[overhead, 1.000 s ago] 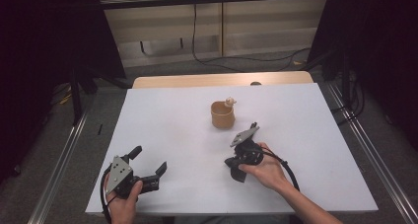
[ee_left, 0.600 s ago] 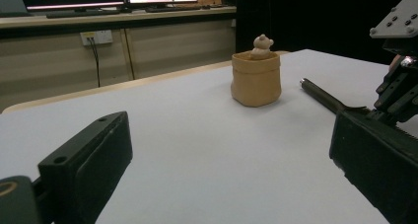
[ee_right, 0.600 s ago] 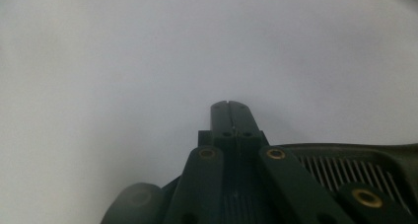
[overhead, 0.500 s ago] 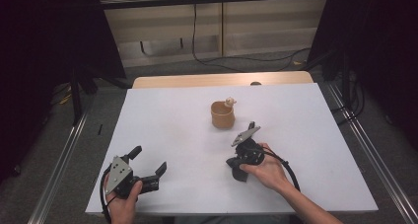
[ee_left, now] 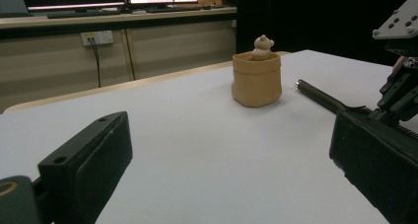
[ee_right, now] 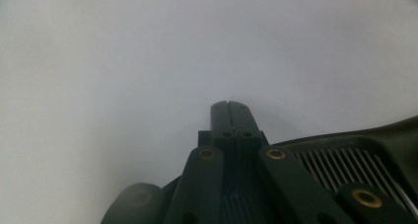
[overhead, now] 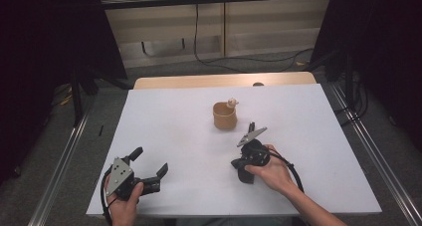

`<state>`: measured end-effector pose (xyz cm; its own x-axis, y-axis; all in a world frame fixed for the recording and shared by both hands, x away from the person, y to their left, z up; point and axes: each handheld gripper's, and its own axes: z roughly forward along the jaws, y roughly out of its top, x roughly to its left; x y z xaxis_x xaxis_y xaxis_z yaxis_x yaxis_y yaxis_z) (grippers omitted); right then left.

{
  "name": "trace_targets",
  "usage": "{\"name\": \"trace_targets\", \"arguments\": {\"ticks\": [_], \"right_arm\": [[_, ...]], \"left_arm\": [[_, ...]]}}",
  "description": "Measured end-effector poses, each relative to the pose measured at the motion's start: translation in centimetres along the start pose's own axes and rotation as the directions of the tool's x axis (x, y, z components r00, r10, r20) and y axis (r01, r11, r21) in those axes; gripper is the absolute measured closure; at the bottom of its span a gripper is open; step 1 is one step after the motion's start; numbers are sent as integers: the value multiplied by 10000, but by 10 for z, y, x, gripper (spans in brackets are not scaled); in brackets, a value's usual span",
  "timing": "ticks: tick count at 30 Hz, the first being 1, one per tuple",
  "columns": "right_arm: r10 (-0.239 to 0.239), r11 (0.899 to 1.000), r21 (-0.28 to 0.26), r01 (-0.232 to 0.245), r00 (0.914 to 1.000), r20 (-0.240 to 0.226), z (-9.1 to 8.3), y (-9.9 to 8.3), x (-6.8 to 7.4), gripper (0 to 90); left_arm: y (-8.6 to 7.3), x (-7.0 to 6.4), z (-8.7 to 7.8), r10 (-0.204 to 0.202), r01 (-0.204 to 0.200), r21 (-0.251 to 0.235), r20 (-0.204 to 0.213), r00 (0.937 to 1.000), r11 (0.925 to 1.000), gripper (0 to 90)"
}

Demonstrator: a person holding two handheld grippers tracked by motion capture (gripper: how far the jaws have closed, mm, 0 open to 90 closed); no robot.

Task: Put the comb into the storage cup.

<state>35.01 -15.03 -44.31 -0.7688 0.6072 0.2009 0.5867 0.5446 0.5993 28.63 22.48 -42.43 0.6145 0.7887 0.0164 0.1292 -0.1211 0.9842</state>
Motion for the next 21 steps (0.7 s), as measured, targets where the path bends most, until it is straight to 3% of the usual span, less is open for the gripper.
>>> {"name": "trace_targets", "arguments": {"ticks": [21], "right_arm": [[293,9996,-57,-292,9993,227,-7,-4,-4,900]], "left_arm": [[0,0,-1,43,-43,45,33,10000,10000,27]]}}
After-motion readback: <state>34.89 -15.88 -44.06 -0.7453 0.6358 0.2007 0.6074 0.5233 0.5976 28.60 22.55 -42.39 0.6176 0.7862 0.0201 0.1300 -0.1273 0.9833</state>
